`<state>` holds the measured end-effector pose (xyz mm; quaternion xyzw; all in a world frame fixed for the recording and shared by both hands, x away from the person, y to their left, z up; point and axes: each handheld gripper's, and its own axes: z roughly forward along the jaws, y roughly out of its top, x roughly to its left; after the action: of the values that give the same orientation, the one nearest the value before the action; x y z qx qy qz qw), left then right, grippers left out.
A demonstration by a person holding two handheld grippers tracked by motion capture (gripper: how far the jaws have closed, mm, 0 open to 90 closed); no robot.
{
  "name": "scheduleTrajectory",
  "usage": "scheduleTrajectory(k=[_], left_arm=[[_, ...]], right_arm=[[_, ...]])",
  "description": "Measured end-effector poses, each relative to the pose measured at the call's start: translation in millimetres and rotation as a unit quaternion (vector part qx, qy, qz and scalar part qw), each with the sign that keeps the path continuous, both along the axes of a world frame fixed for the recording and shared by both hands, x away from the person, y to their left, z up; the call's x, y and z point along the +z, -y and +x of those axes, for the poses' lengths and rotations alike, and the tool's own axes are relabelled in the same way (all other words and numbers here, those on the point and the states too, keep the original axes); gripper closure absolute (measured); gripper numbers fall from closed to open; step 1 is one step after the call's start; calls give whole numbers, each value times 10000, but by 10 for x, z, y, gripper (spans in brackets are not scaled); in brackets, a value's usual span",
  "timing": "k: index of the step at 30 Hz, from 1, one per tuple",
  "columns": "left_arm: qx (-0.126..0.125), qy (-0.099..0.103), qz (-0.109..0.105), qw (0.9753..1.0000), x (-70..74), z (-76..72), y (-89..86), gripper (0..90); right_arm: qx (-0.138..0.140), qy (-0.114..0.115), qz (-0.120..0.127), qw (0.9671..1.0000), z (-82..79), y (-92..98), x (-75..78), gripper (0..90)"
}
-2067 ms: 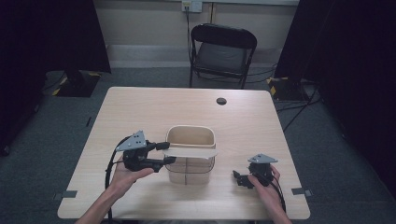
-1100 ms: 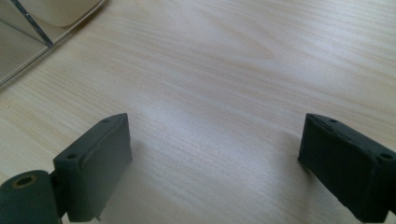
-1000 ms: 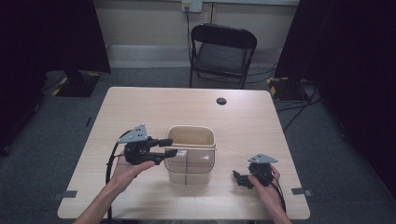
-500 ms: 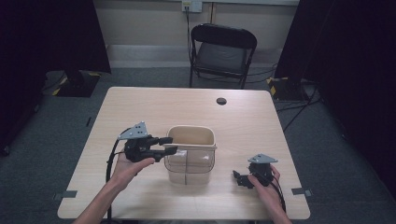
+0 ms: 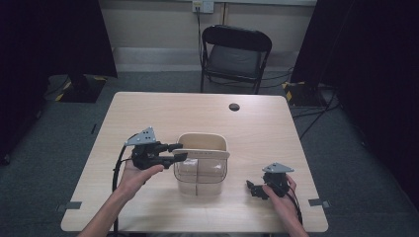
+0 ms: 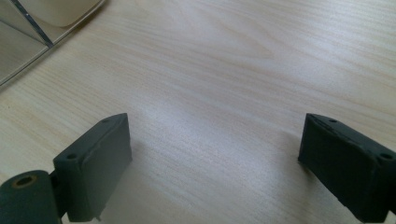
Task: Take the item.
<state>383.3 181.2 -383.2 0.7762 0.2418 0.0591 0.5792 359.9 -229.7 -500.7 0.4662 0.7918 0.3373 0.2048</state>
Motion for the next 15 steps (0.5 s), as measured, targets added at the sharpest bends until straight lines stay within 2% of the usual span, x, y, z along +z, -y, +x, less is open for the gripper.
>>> scheduleTrajectory(k=[11, 13, 15], left_arm=[[8, -25, 23, 10000, -2, 26, -12, 583], [23, -64, -57, 10000, -7, 36, -7, 583], [15, -43, 1, 10000, -10, 49, -12, 586]], right_arm=[[0, 0, 0, 10000, 0, 0, 0, 86], [0, -1, 0, 10000, 0, 0, 0, 86], [0, -1, 0, 10000, 0, 0, 0, 86]])
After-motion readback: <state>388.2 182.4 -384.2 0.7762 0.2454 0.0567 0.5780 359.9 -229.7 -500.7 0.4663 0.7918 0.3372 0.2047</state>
